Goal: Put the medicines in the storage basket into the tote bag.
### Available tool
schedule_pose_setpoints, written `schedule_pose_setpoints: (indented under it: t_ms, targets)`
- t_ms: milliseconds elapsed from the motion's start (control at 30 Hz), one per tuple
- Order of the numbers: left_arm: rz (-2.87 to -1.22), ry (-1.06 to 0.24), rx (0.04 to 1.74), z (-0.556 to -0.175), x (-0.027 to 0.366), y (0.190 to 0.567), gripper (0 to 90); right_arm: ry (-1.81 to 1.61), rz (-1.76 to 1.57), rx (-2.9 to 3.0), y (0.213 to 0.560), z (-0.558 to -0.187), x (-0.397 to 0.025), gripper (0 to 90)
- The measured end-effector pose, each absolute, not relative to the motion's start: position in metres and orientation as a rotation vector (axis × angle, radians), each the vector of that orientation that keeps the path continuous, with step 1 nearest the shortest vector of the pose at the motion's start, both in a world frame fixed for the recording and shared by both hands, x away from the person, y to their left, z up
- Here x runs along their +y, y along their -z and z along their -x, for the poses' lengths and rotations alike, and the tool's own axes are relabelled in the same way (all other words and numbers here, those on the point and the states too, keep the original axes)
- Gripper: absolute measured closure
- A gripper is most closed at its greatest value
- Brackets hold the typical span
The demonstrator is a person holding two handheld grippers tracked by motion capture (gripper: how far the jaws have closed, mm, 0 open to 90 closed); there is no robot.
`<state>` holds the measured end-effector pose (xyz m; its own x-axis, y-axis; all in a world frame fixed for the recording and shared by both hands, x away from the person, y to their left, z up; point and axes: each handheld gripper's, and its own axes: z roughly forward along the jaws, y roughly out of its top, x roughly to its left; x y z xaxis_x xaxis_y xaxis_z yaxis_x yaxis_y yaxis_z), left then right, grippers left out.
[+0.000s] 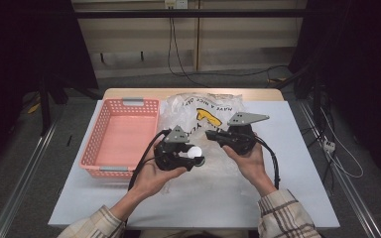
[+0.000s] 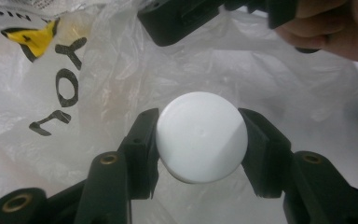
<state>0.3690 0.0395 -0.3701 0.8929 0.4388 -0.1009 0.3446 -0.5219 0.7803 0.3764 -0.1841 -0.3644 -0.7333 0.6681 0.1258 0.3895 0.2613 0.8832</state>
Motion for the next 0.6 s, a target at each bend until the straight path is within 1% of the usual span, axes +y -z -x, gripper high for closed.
schedule_pose_setpoints:
  t_ms: [333, 467, 600]
  targets:
    - [-2.194, -0.120, 0.628, -0.387, 0.013, 0.401, 51.3, -1.446, -0.970, 2.291, 0.369, -0.373, -0.181, 90.0]
    - [-2.195, -0.115, 0.665, -0.393, 0.005, 0.418, 51.3, -1.423, -0.985, 2.307, 0.377, -0.371, -0.179, 90.0]
    - [-2.215, -0.135, 0.671, -0.397, 0.001, 0.427, 51.2, -1.397, -0.998, 2.337, 0.385, -0.369, -0.180, 90.0]
